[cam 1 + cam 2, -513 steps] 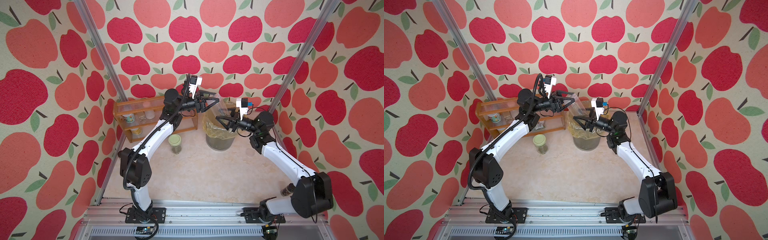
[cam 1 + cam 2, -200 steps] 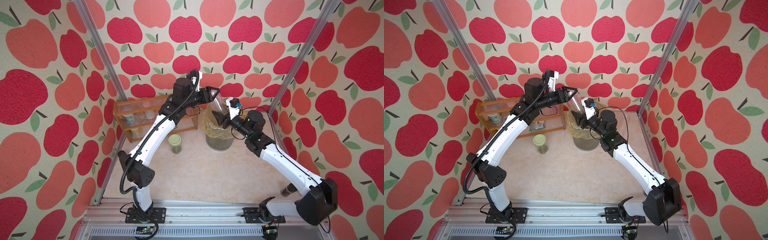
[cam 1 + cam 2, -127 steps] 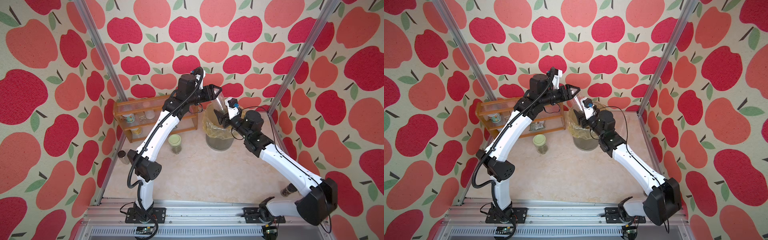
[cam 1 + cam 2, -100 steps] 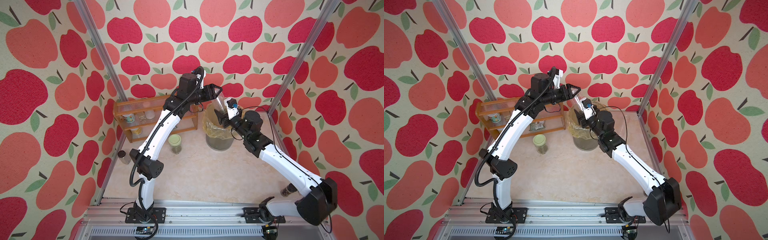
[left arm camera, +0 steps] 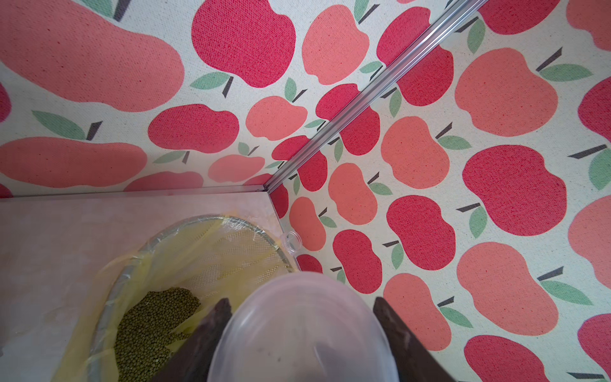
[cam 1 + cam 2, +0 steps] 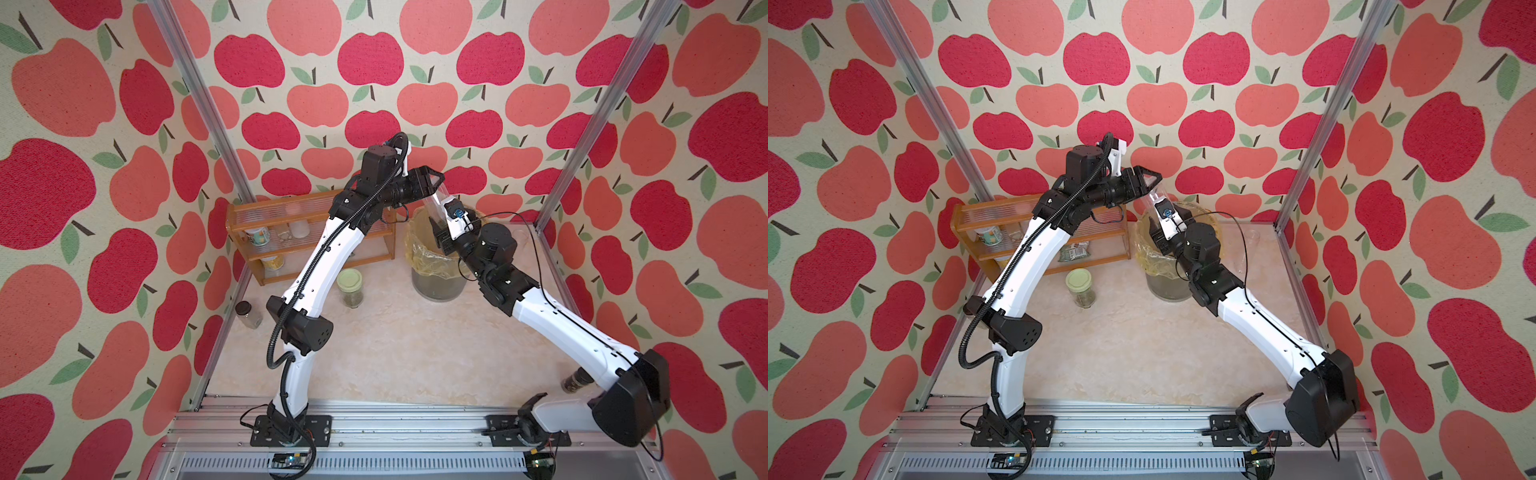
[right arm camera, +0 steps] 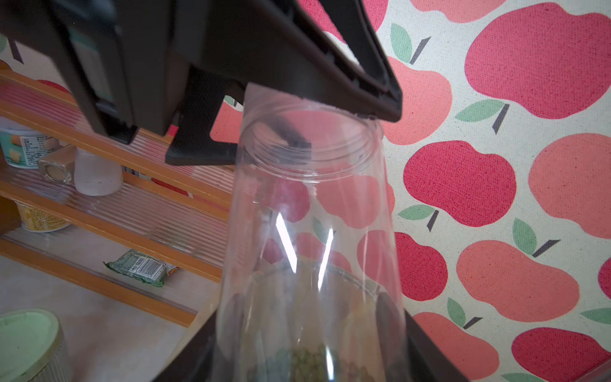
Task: Empty moldy mung beans from jars
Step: Unscrew the lid from the jar.
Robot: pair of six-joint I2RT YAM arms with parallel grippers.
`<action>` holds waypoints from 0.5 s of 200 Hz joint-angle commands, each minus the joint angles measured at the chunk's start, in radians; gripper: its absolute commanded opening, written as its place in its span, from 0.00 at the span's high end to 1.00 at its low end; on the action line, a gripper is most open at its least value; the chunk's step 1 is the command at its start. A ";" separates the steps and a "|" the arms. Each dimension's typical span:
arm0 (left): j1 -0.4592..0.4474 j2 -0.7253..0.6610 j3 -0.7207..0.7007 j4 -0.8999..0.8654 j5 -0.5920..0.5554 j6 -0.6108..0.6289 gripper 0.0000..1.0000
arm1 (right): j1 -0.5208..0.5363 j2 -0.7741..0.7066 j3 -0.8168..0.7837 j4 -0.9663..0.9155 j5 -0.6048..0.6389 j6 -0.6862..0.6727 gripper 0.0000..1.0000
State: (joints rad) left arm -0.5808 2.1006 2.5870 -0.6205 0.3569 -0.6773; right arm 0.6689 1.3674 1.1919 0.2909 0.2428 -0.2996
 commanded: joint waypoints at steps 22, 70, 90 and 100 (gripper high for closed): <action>0.022 0.011 0.017 0.039 -0.073 0.000 0.37 | -0.003 -0.016 0.001 0.052 -0.072 0.004 0.62; 0.038 -0.035 -0.064 0.081 -0.043 0.009 0.33 | -0.076 -0.031 -0.019 0.046 -0.170 0.124 0.62; 0.040 -0.068 -0.127 0.123 -0.046 0.007 0.32 | -0.093 -0.033 -0.026 0.041 -0.197 0.146 0.62; 0.041 -0.076 -0.145 0.134 -0.045 0.007 0.31 | -0.097 -0.031 -0.026 0.040 -0.208 0.151 0.62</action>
State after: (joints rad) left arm -0.5804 2.0796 2.4863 -0.5533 0.3626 -0.6834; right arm 0.5930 1.3674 1.1656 0.2855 0.0887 -0.2260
